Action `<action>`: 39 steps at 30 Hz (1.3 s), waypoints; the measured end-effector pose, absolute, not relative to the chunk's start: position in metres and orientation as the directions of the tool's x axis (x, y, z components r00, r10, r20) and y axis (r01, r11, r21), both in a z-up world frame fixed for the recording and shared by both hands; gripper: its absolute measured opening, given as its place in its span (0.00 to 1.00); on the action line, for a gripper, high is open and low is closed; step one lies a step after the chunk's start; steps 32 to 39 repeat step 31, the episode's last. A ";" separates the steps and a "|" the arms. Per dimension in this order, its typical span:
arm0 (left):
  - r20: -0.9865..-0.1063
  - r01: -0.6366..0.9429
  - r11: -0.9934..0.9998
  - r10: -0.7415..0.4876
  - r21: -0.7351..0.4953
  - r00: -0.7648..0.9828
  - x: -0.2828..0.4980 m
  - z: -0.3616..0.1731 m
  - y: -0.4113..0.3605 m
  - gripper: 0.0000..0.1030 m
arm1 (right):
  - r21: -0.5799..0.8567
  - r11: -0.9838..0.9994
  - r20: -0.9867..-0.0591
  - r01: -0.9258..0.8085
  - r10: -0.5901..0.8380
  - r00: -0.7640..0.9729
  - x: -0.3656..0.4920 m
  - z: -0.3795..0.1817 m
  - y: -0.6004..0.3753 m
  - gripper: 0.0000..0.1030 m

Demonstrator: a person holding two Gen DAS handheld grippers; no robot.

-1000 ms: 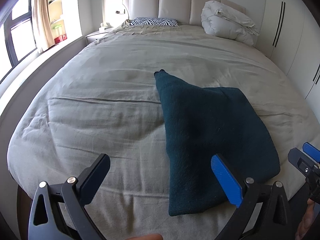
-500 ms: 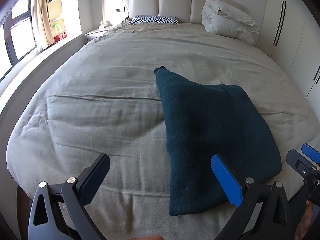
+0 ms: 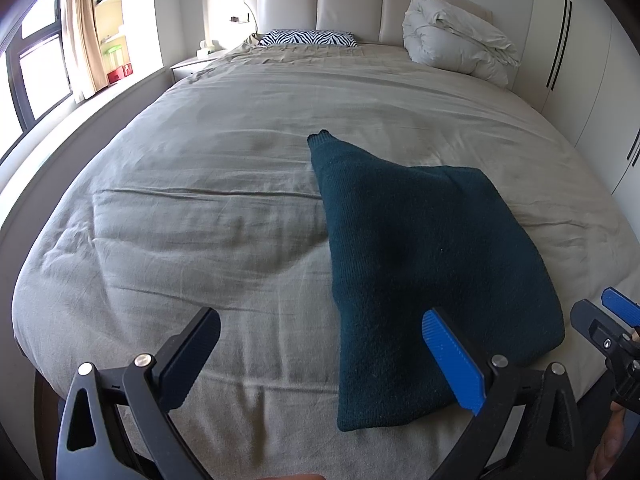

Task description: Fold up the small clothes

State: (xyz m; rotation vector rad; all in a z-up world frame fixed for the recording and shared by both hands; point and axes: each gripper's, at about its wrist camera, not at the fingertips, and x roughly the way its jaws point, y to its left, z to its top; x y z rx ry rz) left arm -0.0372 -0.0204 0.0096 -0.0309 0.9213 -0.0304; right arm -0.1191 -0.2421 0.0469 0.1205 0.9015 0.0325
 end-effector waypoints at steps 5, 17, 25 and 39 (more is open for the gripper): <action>-0.797 0.013 0.999 -0.039 -0.039 0.603 -0.037 0.010 -0.021 1.00 | 0.118 0.993 -0.781 0.021 0.080 0.619 -0.119 0.046 -0.242 0.99; -0.804 0.019 0.999 -0.042 -0.038 0.593 -0.037 0.005 -0.020 1.00 | 0.121 0.992 -0.783 0.023 0.081 0.616 -0.121 0.044 -0.241 0.99; -0.808 0.018 0.999 -0.040 -0.036 0.587 -0.037 0.004 -0.018 1.00 | 0.127 0.992 -0.788 0.027 0.085 0.610 -0.121 0.041 -0.241 0.99; -0.805 0.019 0.999 -0.035 -0.029 0.593 -0.037 0.004 -0.017 1.00 | 0.127 0.992 -0.791 0.024 0.087 0.606 -0.121 0.041 -0.241 0.99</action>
